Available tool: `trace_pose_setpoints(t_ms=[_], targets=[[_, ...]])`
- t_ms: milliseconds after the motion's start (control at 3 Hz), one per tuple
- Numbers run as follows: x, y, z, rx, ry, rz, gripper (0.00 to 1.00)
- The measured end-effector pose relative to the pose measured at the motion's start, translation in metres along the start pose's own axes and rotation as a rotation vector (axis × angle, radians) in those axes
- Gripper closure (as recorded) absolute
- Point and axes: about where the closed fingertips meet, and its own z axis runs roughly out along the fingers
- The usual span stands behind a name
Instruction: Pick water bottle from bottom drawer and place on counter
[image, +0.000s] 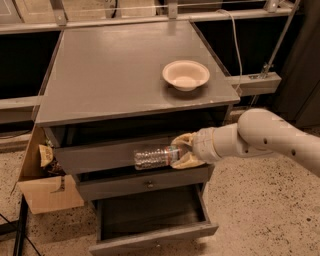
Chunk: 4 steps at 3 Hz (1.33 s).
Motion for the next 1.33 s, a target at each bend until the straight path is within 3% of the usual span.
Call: trace_pose_setpoints(t_ms=[333, 667, 1333], targets=[[-0.035, -0.019, -0.03, -0.012, 0.0, -0.01, 1.0], [-0.065, -0.035, -0.058, 0.008, 0.019, -0.021, 1.0], [-0.129, -0.084, -0.11, 0.094, 0.042, -0.082, 1.0]])
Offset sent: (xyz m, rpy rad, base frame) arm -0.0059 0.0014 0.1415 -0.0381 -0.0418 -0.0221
